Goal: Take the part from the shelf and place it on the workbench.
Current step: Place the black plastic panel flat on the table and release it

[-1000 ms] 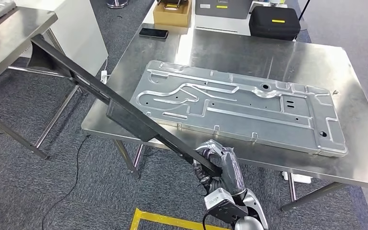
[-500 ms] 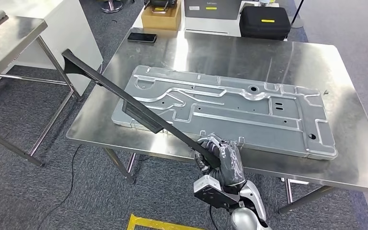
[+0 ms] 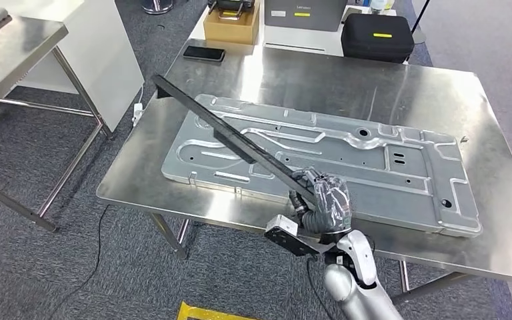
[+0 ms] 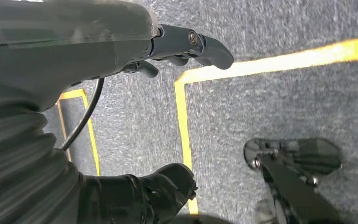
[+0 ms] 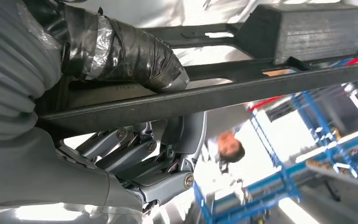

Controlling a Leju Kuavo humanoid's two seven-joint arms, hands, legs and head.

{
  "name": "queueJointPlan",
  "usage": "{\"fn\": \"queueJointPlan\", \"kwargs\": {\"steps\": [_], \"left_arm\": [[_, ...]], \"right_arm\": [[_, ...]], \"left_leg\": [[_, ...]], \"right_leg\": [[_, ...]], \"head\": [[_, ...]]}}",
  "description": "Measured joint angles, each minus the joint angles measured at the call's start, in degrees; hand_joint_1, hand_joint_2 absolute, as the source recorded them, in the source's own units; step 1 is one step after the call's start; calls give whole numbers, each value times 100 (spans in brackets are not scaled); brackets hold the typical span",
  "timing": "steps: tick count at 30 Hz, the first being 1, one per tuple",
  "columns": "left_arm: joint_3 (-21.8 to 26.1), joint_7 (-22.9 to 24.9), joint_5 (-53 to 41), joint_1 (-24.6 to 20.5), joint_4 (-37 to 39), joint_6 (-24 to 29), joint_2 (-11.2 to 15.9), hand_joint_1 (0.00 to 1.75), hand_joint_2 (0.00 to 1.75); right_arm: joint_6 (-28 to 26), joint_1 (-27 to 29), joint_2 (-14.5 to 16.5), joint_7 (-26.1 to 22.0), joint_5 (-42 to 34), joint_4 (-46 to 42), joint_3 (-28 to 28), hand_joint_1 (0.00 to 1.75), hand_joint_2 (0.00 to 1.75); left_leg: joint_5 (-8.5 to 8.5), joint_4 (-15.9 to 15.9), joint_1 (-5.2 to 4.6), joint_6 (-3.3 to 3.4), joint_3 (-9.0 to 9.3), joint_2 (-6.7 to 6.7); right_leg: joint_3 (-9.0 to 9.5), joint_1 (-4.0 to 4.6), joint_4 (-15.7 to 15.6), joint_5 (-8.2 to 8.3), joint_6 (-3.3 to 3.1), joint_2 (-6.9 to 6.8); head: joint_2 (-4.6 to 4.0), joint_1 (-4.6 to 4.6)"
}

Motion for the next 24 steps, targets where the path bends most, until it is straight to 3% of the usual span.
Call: {"fn": "queueJointPlan", "kwargs": {"steps": [2,5,7,8,10,11,12,13,15,17,19,21,22,24], "left_arm": [[-15,3,-16,-14,0,-15,-4,0,175],[-40,10,-49,-31,0,-26,-4,0,175],[-61,15,-70,-29,0,-27,-8,0,175],[-68,16,-82,-28,0,-27,-11,0,175],[-79,22,-104,-26,0,-25,-17,0,175],[-84,27,-109,-20,0,-23,-17,0,175],[-90,32,-116,-11,0,-23,-17,0,175],[-96,35,-122,-1,0,-23,-18,0,175],[-109,38,-145,10,0,-22,-18,0,175],[-118,30,-172,-4,0,-21,-22,0,175],[-124,8,-188,-21,0,-21,-31,0,175],[-133,-12,-196,-17,0,-21,-49,0,175],[-140,-22,-199,-13,0,-21,-57,0,175],[-153,-49,-202,-17,0,-17,-70,0,175]], "right_arm": [[-196,-116,-2,54,231,158,-64,173,175],[-459,-236,-2,146,489,323,-172,173,175],[-636,-298,-1,206,699,409,-275,173,175],[-731,-326,5,226,840,445,-337,173,175],[-891,-359,56,234,1240,497,-527,173,175],[-932,-361,104,206,1474,514,-660,173,175],[-952,-359,165,148,1727,527,-817,173,175],[-956,-356,242,52,1992,535,-1003,173,175],[-957,-350,439,-228,2564,530,-1449,173,175],[-965,-349,653,-523,3073,480,-1930,173,175],[-975,-344,841,-791,3431,382,-2370,173,175],[-979,-332,1015,-1031,3676,257,-2789,173,175],[-980,-329,1087,-1122,3773,193,-2974,173,175],[-984,-319,1186,-1224,3892,84,-3268,173,175]], "left_leg": [[-48,7,-14,-61,23,-3],[-81,-17,-18,-165,38,2],[-209,191,-7,-211,-32,2],[-344,473,-3,-224,-168,0],[-652,1286,-2,-236,-616,-2],[-710,1598,-2,-236,-820,-1],[-653,1726,-4,-228,-941,-1],[-467,1606,-6,-208,-944,-2],[46,874,-26,-130,-702,-5],[302,256,-60,-62,-455,-9],[289,106,-91,-39,-396,-15],[299,44,-63,-6,-369,-19],[307,8,-43,19,-346,-18],[309,-35,-23,61,-314,-15]], "right_leg": [[207,28,-508,157,-45,-6],[257,50,-608,93,-148,11],[316,29,-647,75,-231,15],[349,24,-663,62,-268,13],[393,51,-663,20,-320,8],[419,67,-661,-2,-334,11],[453,82,-660,-28,-343,18],[498,96,-659,-56,-345,28],[591,117,-658,-119,-339,45],[625,141,-645,-171,-303,50],[617,141,-646,-193,-249,43],[614,136,-622,-238,-187,31],[569,133,-510,-317,-154,28],[299,104,46,-610,-94,27]], "head": [[0,-2],[0,-9],[0,-12],[0,-15],[0,-21],[0,-21],[0,-21],[0,-21],[0,-19],[0,-17],[0,-17],[0,-16],[0,-15],[0,-8]]}}
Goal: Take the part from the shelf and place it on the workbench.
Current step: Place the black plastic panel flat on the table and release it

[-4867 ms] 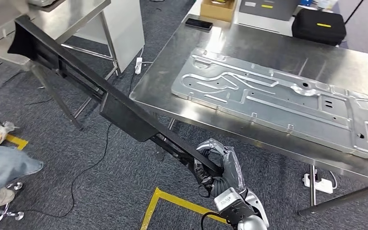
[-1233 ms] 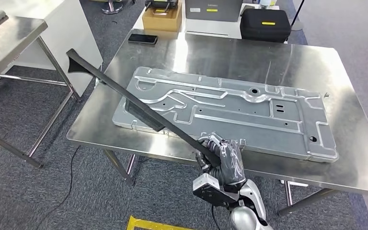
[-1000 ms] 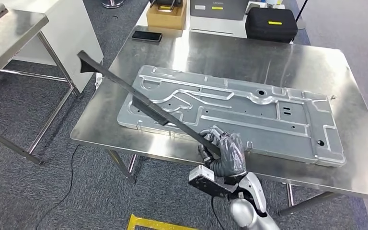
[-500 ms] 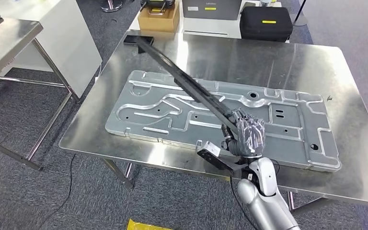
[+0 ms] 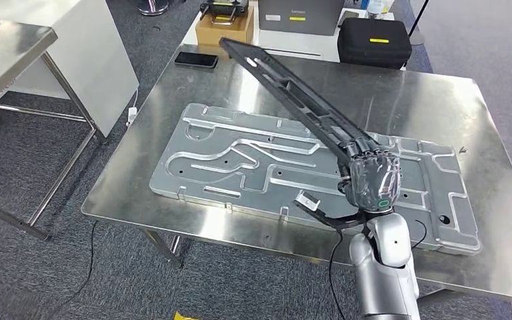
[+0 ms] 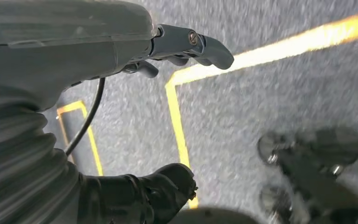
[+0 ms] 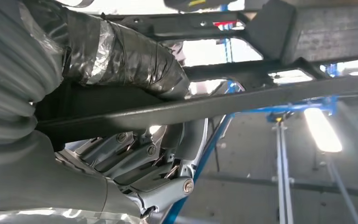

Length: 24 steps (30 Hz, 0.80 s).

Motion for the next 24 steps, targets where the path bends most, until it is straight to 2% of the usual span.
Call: {"fn": "queueJointPlan", "kwargs": {"steps": [1,2,3,4,5,6,7,8,9,12,13,14,15,17,18,19,20,22,23,24], "left_arm": [[-5,-10,-1,-6,0,3,-2,0,175],[-8,-16,-1,-12,0,6,-5,0,175],[-11,-20,-1,-14,0,8,-8,0,175],[-14,-22,-1,-14,0,8,-10,0,175],[-18,-26,-1,-13,0,8,-13,0,175],[-22,-32,-1,-13,0,8,-17,0,175],[-26,-41,-1,-16,0,8,-20,0,175],[-30,-53,-2,-20,0,11,-22,0,175],[-35,-67,-3,-26,0,18,-23,0,175],[-49,-97,-20,-35,0,37,-22,0,175],[-50,-105,-46,-37,0,38,-22,0,175],[-49,-113,-81,-39,0,38,-22,0,175],[-47,-120,-118,-40,0,38,-23,0,175],[-41,-126,-161,-42,0,38,-24,0,175],[-38,-126,-162,-40,0,37,-24,0,175],[-35,-126,-157,-38,0,37,-23,0,175],[-33,-125,-147,-36,0,37,-22,0,175],[-30,-125,-119,-38,0,38,-18,0,175],[-29,-127,-109,-44,0,41,-15,0,175],[-28,-131,-103,-50,0,45,-13,0,175]], "right_arm": [[-2,6,39,-31,28,-41,-123,173,175],[-4,16,72,-53,44,-68,-234,173,175],[-4,29,104,-71,62,-87,-335,173,175],[-5,42,130,-85,81,-99,-420,173,175],[-5,54,151,-92,101,-106,-481,173,175],[-5,64,170,-94,114,-110,-528,173,175],[-5,70,182,-93,116,-112,-561,173,175],[-5,75,194,-86,113,-112,-584,173,175],[-6,82,203,-68,110,-105,-600,173,175],[-6,107,216,30,113,-32,-610,173,175],[-6,108,219,94,110,17,-601,173,175],[-6,108,222,181,99,89,-575,173,175],[-5,112,223,279,82,187,-530,173,175],[-5,133,215,437,57,417,-413,173,175],[-5,150,207,489,50,520,-359,173,175],[-5,168,197,528,44,608,-312,173,175],[-5,189,185,559,38,688,-263,173,175],[-7,223,168,605,27,829,-170,173,175],[-7,234,160,622,23,893,-131,173,175],[-9,243,154,643,22,952,-97,173,175]], "left_leg": [[-7,-1,1,12,3,0],[-17,3,2,13,6,-1],[-31,9,5,9,14,-2],[-47,18,9,-2,27,-2],[-65,28,16,-20,45,-3],[-87,40,20,-42,62,-3],[-109,57,13,-69,69,-3],[-122,66,5,-99,71,-4],[-131,69,-7,-129,71,-5],[-151,65,-2,-227,87,-5],[-213,142,8,-253,61,-5],[-334,331,14,-274,-20,-5],[-509,652,19,-287,-168,-5],[-840,1427,18,-301,-550,-5],[-888,1663,17,-299,-675,-5],[-818,1677,16,-289,-697,-6],[-634,1436,14,-267,-592,-5],[-239,625,-7,-201,-206,-8],[-126,300,-24,-172,-52,-11],[-95,128,-42,-153,26,-14]], "right_leg": [[-214,-22,395,-167,23,0],[-411,-44,727,-268,43,-1],[-532,-65,894,-260,60,-1],[-547,-83,845,-138,73,-3],[-441,-99,560,81,81,-8],[-268,-112,146,318,82,-17],[-102,-109,-233,481,76,-25],[18,-101,-505,577,59,-28],[73,-89,-637,598,38,-29],[96,-81,-681,599,-66,-17],[109,-89,-698,607,-110,-16],[121,-96,-716,615,-147,-17],[128,-94,-722,613,-174,-20],[130,-68,-720,602,-206,-19],[136,-54,-719,595,-216,-17],[148,-42,-718,588,-222,-12],[168,-33,-718,576,-223,-7],[210,-14,-716,545,-208,0],[216,-6,-711,533,-189,3],[213,-2,-708,527,-166,2]], "head": [[0,1],[0,1],[0,1],[0,2],[0,1],[0,3],[0,3],[0,2],[0,1],[0,-2],[0,-4],[0,-7],[0,-10],[0,-13],[0,-13],[0,-13],[0,-13],[0,-11],[0,-12],[0,-11]]}}
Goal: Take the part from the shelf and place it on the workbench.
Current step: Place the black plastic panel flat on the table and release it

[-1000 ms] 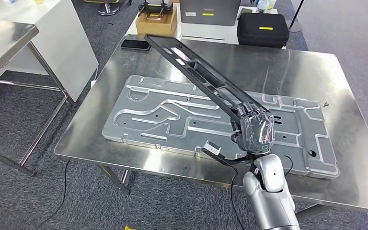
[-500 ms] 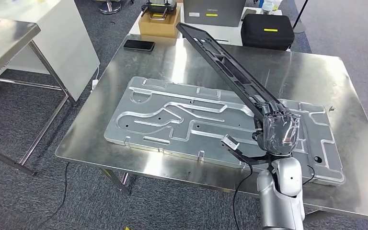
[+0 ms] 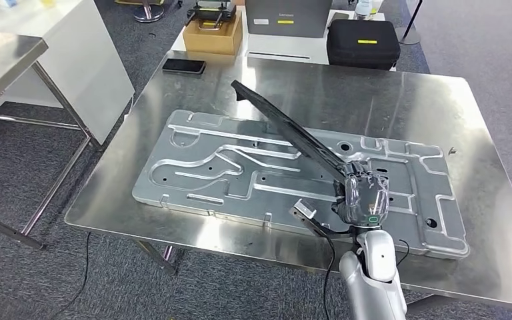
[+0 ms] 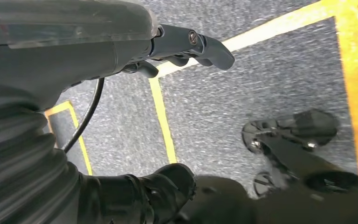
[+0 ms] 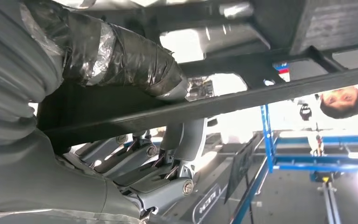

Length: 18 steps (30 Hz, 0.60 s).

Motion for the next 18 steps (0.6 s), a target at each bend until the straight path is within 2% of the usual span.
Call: {"fn": "queueJointPlan", "kwargs": {"steps": [2,4,5,8,10,11,12,13,15,16,17,18], "left_arm": [[1,-11,6,-8,0,6,1,0,175],[1,-33,23,-4,0,3,-7,0,175],[1,-49,39,-5,0,1,-9,0,175],[1,-89,73,-17,0,0,-8,0,175],[1,-98,76,-19,0,-1,-8,0,175],[1,-107,80,-17,0,-1,-8,0,175],[2,-126,90,-12,0,3,-7,0,175],[2,-150,99,-6,0,7,-7,0,175],[3,-195,115,2,0,20,-6,0,175],[3,-207,116,-1,0,23,-6,0,175],[3,-216,117,-5,0,26,-6,0,175],[4,-224,121,-9,0,30,-6,0,175]], "right_arm": [[-6,35,-13,79,18,109,77,173,175],[-14,95,-33,184,32,180,197,173,175],[-16,118,-47,223,25,209,264,173,175],[-20,165,-95,240,-10,299,387,173,175],[-20,184,-106,234,-17,320,402,173,175],[-21,210,-113,223,-18,347,419,173,175],[-26,244,-123,201,-17,390,448,173,175],[-34,278,-133,177,-14,437,485,173,175],[-55,319,-147,130,-5,515,563,86,87],[-61,328,-148,121,-3,534,593,43,44],[-64,345,-149,115,-4,554,616,0,0],[-66,369,-150,113,-9,575,633,0,0]], "left_leg": [[-14,-65,-15,26,21,-4],[5,-124,18,76,63,6],[16,-158,38,104,85,13],[16,-184,48,152,106,23],[12,-183,47,158,107,23],[8,-180,48,156,109,23],[-5,-171,50,146,120,21],[-24,-157,52,130,138,19],[-75,-119,42,75,170,13],[-89,-109,33,43,176,12],[-97,-110,26,8,180,10],[-98,-119,25,-27,186,9]], "right_leg": [[-1,0,-8,-1,53,0],[-9,-2,48,-66,108,-2],[-72,-3,199,-168,137,-3],[-468,-39,1023,-593,198,-5],[-590,-49,1267,-694,210,-5],[-665,-58,1388,-701,220,-6],[-643,-75,1298,-570,231,-10],[-552,-94,1068,-374,238,-16],[-215,-105,321,5,222,-25],[-115,-93,109,56,200,-24],[-80,-72,30,42,173,-21],[-83,-58,19,47,142,-18]], "head": [[0,-1],[0,4],[0,9],[0,16],[0,14],[0,15],[0,16],[0,17],[0,18],[0,16],[0,16],[0,15]]}}
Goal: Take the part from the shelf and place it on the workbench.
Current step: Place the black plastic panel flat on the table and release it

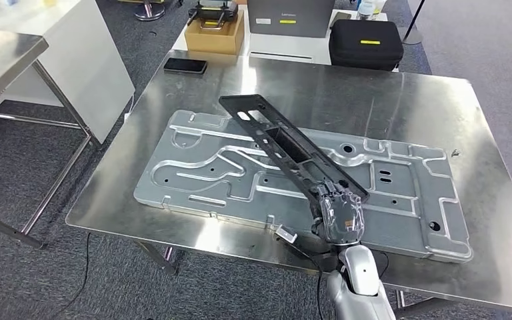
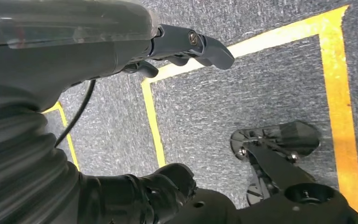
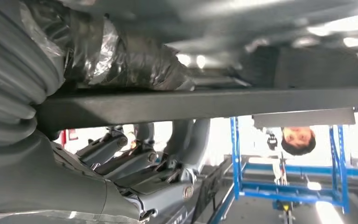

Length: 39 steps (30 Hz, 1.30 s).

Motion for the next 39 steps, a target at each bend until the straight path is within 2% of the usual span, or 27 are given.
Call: {"fn": "queueJointPlan", "kwargs": {"steps": [2,4,6,7,8,9,11,12,13,14,17,19,21,22,23,24,25,26,28,29,32,33,34,35,37,38,39], "left_arm": [[3,-15,13,4,0,12,4,0,87],[11,-30,36,7,0,20,9,0,0],[19,-38,60,7,0,24,9,0,0],[22,-35,68,10,0,27,9,0,0],[26,-28,72,17,0,36,11,0,0],[30,-20,73,24,0,46,15,0,0],[38,-7,74,31,0,66,29,0,0],[44,-3,75,26,0,72,37,0,0],[49,1,79,19,0,75,43,0,0],[55,5,84,14,0,77,46,0,0],[75,16,117,23,0,84,48,0,0],[91,23,145,29,0,91,48,0,0],[105,34,167,27,0,93,48,0,0],[111,39,176,27,0,92,49,0,0],[116,43,183,28,0,90,50,0,0],[119,48,186,29,0,89,51,0,0],[122,54,188,29,0,87,51,0,0],[126,61,189,29,0,85,51,0,0],[133,70,189,27,0,81,50,0,0],[139,73,189,26,0,79,50,0,0],[158,74,189,27,0,80,52,0,0],[163,74,189,29,0,79,53,0,0],[167,75,189,31,1,75,52,0,0],[169,76,189,31,1,71,52,0,0],[170,77,190,34,1,64,52,0,0],[172,77,190,35,1,63,52,0,0],[174,78,191,36,1,62,53,0,0]], "right_arm": [[-1,40,-2,-3,-16,40,16,0,0],[-1,51,-2,-12,-49,77,40,0,0],[-1,67,-1,-34,-95,124,60,0,0],[-1,79,-1,-48,-115,149,63,0,0],[0,88,-1,-61,-130,171,65,0,0],[-1,93,-1,-69,-140,187,67,0,0],[0,93,-1,-80,-157,205,69,0,0],[-1,88,-1,-86,-177,211,69,0,0],[-1,82,-1,-93,-204,217,68,0,0],[-1,76,-1,-102,-234,223,68,0,0],[-1,63,-1,-119,-336,252,66,0,0],[-1,41,-3,-125,-399,280,62,0,0],[-1,19,-5,-129,-434,311,60,0,0],[-1,15,-5,-129,-444,332,58,0,0],[-1,15,-6,-129,-454,355,55,0,0],[-1,14,-7,-129,-462,377,51,0,0],[-1,9,-7,-129,-472,397,48,0,0],[-1,0,-7,-129,-483,411,46,0,0],[-1,-30,-7,-129,-501,432,46,0,0],[-1,-43,-7,-129,-507,441,45,0,0],[-1,-62,-7,-132,-514,471,36,0,0],[-1,-72,-5,-137,-516,481,33,0,0],[-1,-86,-4,-143,-519,491,32,0,0],[-1,-99,-2,-151,-521,501,31,0,0],[-1,-110,0,-161,-523,522,28,0,0],[-1,-110,1,-164,-523,534,27,0,0],[-1,-110,0,-167,-524,548,25,0,0]], "left_leg": [[-41,26,14,-63,-6,1],[-287,403,28,-108,-170,0],[-661,1173,33,-138,-527,0],[-771,1503,34,-147,-690,0],[-770,1657,33,-149,-773,0],[-646,1565,33,-142,-740,0],[-232,828,31,-102,-409,0],[-86,445,19,-76,-228,-2],[-8,186,6,-50,-112,-4],[4,63,-9,-30,-61,-9],[50,16,-4,55,-52,-4],[112,-31,29,130,-52,18],[133,-36,29,163,-84,31],[140,-30,27,169,-103,33],[145,-21,26,170,-120,35],[149,-7,27,168,-133,35],[151,10,28,164,-142,34],[152,29,29,157,-150,33],[161,70,10,113,-179,26],[176,81,-1,77,-197,23],[225,75,6,-51,-236,17],[158,126,18,-85,-269,15],[8,272,27,-113,-334,12],[-228,551,35,-135,-440,9],[-733,1308,38,-165,-678,8],[-880,1585,38,-171,-725,8],[-915,1655,37,-168,-667,8]], "right_leg": [[27,-19,-39,22,-75,0],[56,-45,-82,49,-150,-4],[57,-28,-81,46,-190,-10],[57,-17,-75,40,-198,-12],[58,-9,-66,32,-204,-10],[64,-4,-55,23,-204,-4],[85,-2,-31,-6,-186,11],[90,7,-20,-22,-165,16],[87,14,-10,-31,-141,17],[82,20,-5,-35,-114,18],[77,27,6,-50,-21,20],[-24,27,286,-287,27,18],[-314,8,996,-725,55,14],[-467,-2,1366,-889,68,13],[-554,-12,1598,-956,80,12],[-531,-24,1601,-898,87,11],[-393,-35,1368,-742,87,7],[-172,-46,965,-535,81,4],[192,-38,232,-262,54,3],[259,-28,58,-209,35,6],[208,-9,0,-124,-67,8],[181,-17,-17,-79,-115,1],[141,-28,-36,-28,-160,-8],[86,-33,-47,23,-193,-18],[-49,-14,-40,118,-222,-26],[-119,-3,-35,166,-224,-28],[-182,6,-28,212,-221,-29]], "head": [[0,0],[0,-8],[0,-13],[0,-13],[0,-13],[0,-13],[0,-13],[0,-12],[0,-12],[0,-11],[0,-10],[0,-7],[0,-4],[0,-5],[0,-5],[0,-5],[0,-5],[0,-4],[0,-5],[0,-7],[0,-8],[0,-10],[0,-15],[0,-20],[0,-28],[0,-29],[0,-29]]}}
